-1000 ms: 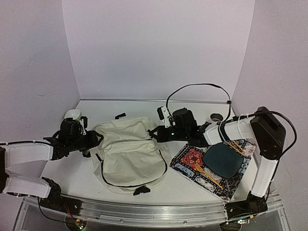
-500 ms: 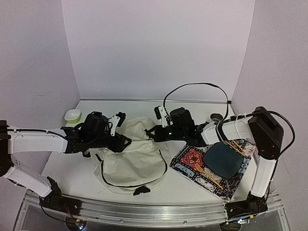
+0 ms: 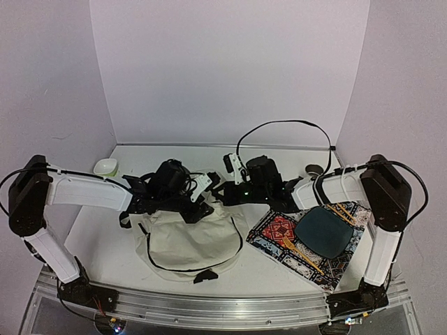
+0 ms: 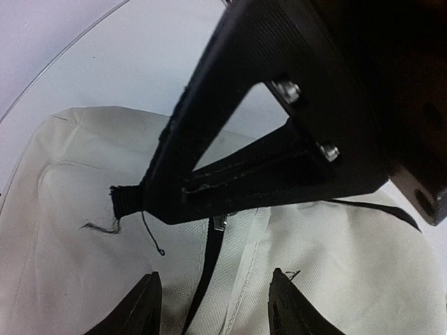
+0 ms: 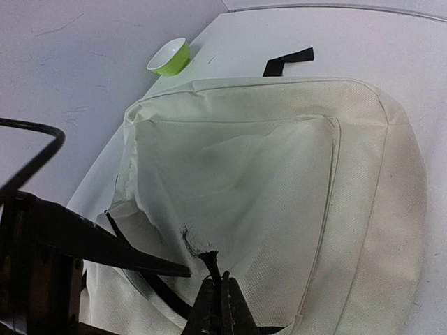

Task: Pack the student bag
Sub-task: Hold the lower front pocket of the student bag, then zip the lower front pocket of the student bag.

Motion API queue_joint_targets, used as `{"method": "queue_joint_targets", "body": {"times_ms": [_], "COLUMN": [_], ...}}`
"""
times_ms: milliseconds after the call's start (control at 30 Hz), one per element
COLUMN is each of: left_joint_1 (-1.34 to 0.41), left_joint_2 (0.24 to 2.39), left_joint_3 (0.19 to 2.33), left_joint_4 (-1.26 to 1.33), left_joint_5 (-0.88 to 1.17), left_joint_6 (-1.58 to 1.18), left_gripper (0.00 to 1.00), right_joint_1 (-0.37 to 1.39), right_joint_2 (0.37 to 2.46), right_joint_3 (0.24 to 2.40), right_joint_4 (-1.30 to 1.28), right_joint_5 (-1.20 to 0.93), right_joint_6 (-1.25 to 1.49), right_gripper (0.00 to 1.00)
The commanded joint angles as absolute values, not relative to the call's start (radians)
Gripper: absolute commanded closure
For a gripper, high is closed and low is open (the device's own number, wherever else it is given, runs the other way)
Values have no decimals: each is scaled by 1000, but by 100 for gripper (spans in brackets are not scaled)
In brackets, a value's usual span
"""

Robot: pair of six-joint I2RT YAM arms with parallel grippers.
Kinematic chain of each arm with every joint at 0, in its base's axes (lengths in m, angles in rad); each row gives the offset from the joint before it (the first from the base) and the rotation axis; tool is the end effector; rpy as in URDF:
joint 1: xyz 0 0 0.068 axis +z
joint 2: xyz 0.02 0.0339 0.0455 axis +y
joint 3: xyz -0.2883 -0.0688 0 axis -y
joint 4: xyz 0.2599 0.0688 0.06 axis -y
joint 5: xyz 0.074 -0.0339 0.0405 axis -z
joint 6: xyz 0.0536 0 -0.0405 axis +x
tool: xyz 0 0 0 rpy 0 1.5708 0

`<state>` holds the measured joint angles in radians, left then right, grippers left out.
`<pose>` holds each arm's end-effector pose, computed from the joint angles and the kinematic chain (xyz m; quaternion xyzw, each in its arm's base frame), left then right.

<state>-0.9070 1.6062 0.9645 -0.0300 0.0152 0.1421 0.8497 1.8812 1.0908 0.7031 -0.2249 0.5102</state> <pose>0.2299 -0.2952 0.2147 0.4539 0.7779 -0.1685 0.4006 0.2943 0.3529 0.2345 -0.1985 0.7093 0.4864 0.4700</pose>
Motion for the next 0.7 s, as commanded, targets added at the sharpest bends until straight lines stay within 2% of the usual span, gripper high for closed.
{"method": "queue_joint_targets", "body": {"times_ms": [0, 133, 233, 667], "left_joint_1": [-911, -913, -913, -911], "left_joint_2": [1650, 1664, 1641, 1493], "left_joint_3": [1037, 1051, 1029, 892], "left_joint_4": [-68, -99, -104, -97], "left_joint_5": [-9, -54, -53, -98], "left_joint_6": [242, 246, 240, 153], "left_gripper": [54, 82, 98, 100], "right_joint_1": [855, 855, 852, 768], "right_joint_2": [1867, 1858, 1843, 1783], "right_joint_3": [1127, 1120, 1103, 973], "right_joint_4": [726, 719, 713, 709], "right_joint_5": [-227, -196, -156, -21], "right_joint_6": [508, 499, 490, 546], "right_gripper": [100, 100, 100, 100]}}
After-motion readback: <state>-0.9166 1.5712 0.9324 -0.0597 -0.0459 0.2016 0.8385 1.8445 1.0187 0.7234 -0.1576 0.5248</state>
